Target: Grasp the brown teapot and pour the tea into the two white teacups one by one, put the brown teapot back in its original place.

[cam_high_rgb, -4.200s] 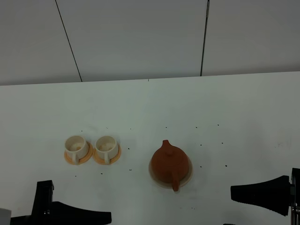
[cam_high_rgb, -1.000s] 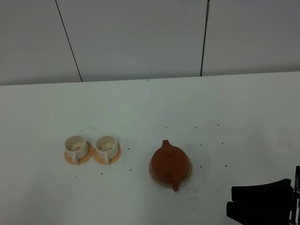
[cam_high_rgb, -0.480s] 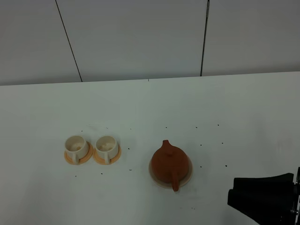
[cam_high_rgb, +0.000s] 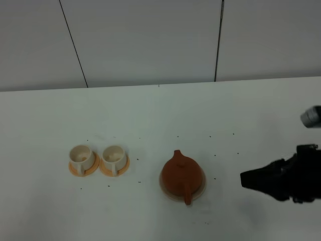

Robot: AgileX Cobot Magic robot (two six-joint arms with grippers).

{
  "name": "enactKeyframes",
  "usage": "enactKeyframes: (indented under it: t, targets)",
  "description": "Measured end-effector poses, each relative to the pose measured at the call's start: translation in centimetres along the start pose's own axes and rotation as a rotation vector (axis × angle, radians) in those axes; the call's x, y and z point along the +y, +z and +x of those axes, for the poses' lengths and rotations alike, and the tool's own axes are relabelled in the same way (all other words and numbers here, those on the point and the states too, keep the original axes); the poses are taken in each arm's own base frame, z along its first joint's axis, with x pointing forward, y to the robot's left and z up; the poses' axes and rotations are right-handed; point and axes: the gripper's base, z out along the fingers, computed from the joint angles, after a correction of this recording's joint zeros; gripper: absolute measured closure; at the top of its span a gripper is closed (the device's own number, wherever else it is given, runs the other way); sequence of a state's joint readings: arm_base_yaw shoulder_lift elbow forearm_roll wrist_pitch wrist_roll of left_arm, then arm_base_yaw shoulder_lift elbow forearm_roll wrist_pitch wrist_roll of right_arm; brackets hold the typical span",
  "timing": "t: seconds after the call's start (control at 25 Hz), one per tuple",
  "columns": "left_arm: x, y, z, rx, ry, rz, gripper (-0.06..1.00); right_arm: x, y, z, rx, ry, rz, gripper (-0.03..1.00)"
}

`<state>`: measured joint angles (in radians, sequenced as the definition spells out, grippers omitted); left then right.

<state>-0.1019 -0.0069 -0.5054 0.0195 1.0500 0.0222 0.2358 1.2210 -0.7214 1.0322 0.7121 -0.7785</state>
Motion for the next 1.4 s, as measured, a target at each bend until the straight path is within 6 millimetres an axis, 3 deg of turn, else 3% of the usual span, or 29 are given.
enactKeyframes:
  t: [0.16,0.36,0.6,0.76,1.12,1.4]
  targets:
    - [0.0,0.0,0.0,0.0,0.0,0.0,0.92,-1.7,2.5,-3.8,0.224,0.074,0.16,0.68]
    - [0.0,0.0,0.0,0.0,0.0,0.0,0.92,-2.0,6.4,-5.8,0.362,0.103,0.33,0.68]
    - [0.0,0.0,0.0,0.0,0.0,0.0,0.92,0.0,10.9,-5.6,0.432,0.182,0.402,0.68]
    - [0.5,0.0,0.0,-0.001,0.022,-0.051,0.91,1.6,12.8,-5.1,0.471,0.234,0.436,0.68]
    - [1.3,-0.1,-0.2,-0.017,0.064,-0.144,0.91,4.2,14.8,-5.2,0.357,0.286,0.371,0.68]
    - [1.3,-0.1,-0.2,-0.018,0.065,-0.145,0.91,4.9,16.4,-2.9,0.488,0.297,0.41,0.62]
